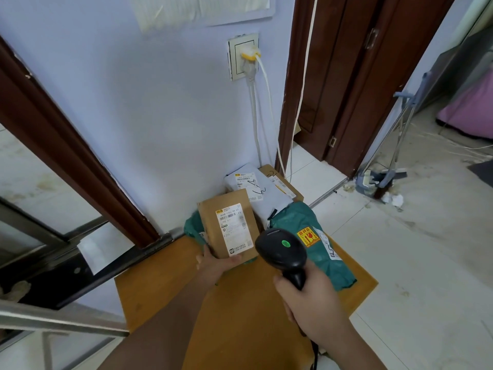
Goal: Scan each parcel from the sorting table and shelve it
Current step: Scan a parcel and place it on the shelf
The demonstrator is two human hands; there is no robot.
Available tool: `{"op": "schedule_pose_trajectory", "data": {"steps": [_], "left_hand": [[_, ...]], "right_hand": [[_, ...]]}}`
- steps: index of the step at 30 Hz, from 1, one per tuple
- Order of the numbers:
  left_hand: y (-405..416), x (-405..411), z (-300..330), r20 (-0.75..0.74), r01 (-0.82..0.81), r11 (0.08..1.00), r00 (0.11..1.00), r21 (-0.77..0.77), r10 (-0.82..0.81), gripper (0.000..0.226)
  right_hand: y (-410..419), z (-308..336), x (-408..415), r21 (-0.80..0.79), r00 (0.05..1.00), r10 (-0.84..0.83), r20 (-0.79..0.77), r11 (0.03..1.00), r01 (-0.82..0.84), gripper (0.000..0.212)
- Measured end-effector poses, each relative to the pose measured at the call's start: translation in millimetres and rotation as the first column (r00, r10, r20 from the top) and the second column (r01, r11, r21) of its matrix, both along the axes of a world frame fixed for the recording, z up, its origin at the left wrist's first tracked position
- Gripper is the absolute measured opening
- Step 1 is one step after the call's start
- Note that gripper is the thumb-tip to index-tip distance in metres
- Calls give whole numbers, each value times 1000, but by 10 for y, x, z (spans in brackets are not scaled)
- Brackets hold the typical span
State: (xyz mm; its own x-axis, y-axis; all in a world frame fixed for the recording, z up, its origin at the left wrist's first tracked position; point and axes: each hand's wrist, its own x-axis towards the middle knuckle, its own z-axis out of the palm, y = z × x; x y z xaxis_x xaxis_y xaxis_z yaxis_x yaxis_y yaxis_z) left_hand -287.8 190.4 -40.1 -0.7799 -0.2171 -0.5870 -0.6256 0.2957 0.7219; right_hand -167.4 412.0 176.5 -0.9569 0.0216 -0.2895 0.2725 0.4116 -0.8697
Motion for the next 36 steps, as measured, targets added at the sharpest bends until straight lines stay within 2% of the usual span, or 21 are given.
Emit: {"op": "schedule_pose_trajectory", "data": {"steps": [3, 5, 8, 12, 14, 17, 21, 23, 25, 30, 33, 36], "left_hand": [[6, -61, -18, 52, -9, 999, 999, -35, 11, 161], [35, -78, 24, 54, -62, 997, 996, -46, 64, 151], [20, -54, 17, 27, -157, 983, 988, 99, 155, 136], [-211, -99, -419, 13, -257, 930, 965, 264, 262, 139], [-226, -42, -252, -31, -265, 911, 957, 316, 289, 136], [-92, 205, 417, -95, -135, 912, 978, 387, 185, 128], [14, 338, 827, -181, 26, 925, 982, 379, 46, 119], [43, 366, 930, -206, 72, 933, 979, 353, 3, 118], [56, 387, 1000, -227, 95, 933, 974, 348, -15, 120], [59, 433, 1069, -263, 159, 929, 962, 333, -71, 147], [72, 482, 1056, -294, 183, 926, 952, 330, -83, 139], [66, 534, 1020, -311, 197, 929, 946, 312, -96, 141]], "right_hand": [[-16, -3, 52, 1, 1000, 4, 4, 1000, -4, 10], [-16, -11, 90, 4, 1000, 9, 13, 1000, -9, 10], [-14, 0, 148, -7, 999, 9, 43, 1000, -9, 9], [-38, 73, 188, -19, 1000, 14, 24, 1000, -13, 9], [-70, 140, 190, -20, 999, 36, -19, 999, -37, 10], [-157, 261, 193, -8, 995, 57, -77, 998, -58, 12], [-289, 380, 196, -17, 990, 20, -142, 1000, -23, 11], [-339, 442, 200, -40, 988, -16, -156, 999, 10, 9], [-355, 475, 197, -50, 987, -40, -156, 998, 33, 24], [-371, 482, 175, -26, 990, -17, -143, 1000, 14, 13], [-384, 437, 186, 3, 990, -1, -139, 1000, 1, 9], [-389, 381, 218, 16, 990, -16, -138, 1000, 19, 9]]}}
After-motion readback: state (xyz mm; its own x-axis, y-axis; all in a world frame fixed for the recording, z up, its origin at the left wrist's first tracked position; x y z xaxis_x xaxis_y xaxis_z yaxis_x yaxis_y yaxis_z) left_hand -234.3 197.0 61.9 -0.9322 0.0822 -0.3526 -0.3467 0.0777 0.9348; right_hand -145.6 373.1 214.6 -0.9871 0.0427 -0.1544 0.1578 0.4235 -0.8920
